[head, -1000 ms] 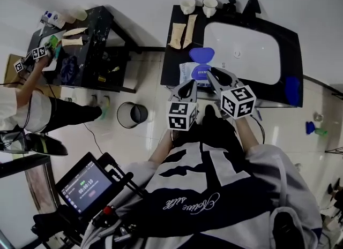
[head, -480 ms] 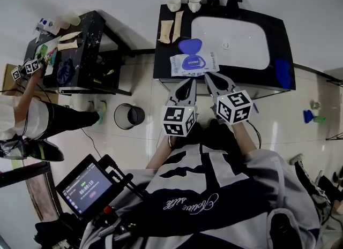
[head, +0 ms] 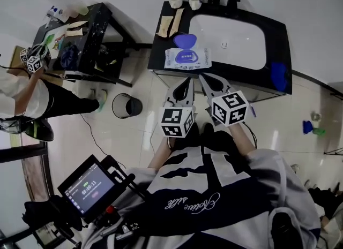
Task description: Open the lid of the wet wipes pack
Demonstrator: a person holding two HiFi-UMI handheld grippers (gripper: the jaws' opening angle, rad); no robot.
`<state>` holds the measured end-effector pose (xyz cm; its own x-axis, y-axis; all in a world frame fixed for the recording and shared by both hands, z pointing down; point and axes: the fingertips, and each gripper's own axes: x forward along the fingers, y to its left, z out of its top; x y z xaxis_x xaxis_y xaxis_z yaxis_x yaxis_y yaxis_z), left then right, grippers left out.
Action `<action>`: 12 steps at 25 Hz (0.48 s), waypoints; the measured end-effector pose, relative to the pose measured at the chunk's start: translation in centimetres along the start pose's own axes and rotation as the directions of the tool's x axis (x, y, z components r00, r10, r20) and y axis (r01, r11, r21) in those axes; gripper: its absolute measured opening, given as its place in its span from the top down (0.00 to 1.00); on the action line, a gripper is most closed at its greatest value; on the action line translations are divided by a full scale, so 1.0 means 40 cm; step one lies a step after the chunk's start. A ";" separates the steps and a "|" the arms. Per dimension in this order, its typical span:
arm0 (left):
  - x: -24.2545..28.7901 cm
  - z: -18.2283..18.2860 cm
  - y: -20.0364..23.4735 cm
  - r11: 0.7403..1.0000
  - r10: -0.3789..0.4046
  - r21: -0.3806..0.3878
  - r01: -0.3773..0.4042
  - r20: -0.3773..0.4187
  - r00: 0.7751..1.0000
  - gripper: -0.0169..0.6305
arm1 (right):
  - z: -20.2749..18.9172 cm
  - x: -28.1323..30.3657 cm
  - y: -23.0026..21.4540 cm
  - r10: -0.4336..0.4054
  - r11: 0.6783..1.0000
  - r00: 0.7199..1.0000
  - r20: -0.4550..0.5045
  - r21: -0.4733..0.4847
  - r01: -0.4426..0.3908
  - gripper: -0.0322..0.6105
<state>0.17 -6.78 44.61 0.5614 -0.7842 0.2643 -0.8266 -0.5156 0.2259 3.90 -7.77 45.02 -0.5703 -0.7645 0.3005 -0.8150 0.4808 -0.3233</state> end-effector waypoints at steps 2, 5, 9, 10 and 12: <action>-0.013 -0.011 -0.021 1.000 0.018 0.000 -0.018 0.000 1.000 0.98 | -0.005 -0.026 0.005 0.020 1.000 1.000 0.010 -0.003 -0.020 0.95; -0.033 -0.019 -0.053 0.999 0.045 -0.003 -0.045 0.009 0.999 0.98 | -0.012 -0.069 0.010 0.041 0.999 0.999 0.022 -0.007 -0.041 0.95; -0.048 -0.015 -0.057 0.997 0.070 0.009 -0.071 0.021 0.997 0.98 | -0.014 -0.083 0.021 0.059 0.998 0.998 0.032 -0.026 -0.059 0.95; -0.050 -0.015 -0.056 0.997 0.073 0.010 -0.074 0.022 0.997 0.98 | -0.013 -0.083 0.024 0.063 0.998 0.997 0.035 -0.031 -0.062 0.95; -0.052 -0.015 -0.053 0.997 0.077 0.013 -0.077 0.022 0.997 0.98 | -0.012 -0.082 0.030 0.069 0.997 0.997 0.038 -0.039 -0.068 0.95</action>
<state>0.78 -3.85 44.15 0.4949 -0.8290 0.2604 -0.8680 -0.4579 0.1921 4.74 -4.49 44.09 -0.6212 -0.7451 0.2428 -0.7777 0.5482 -0.3076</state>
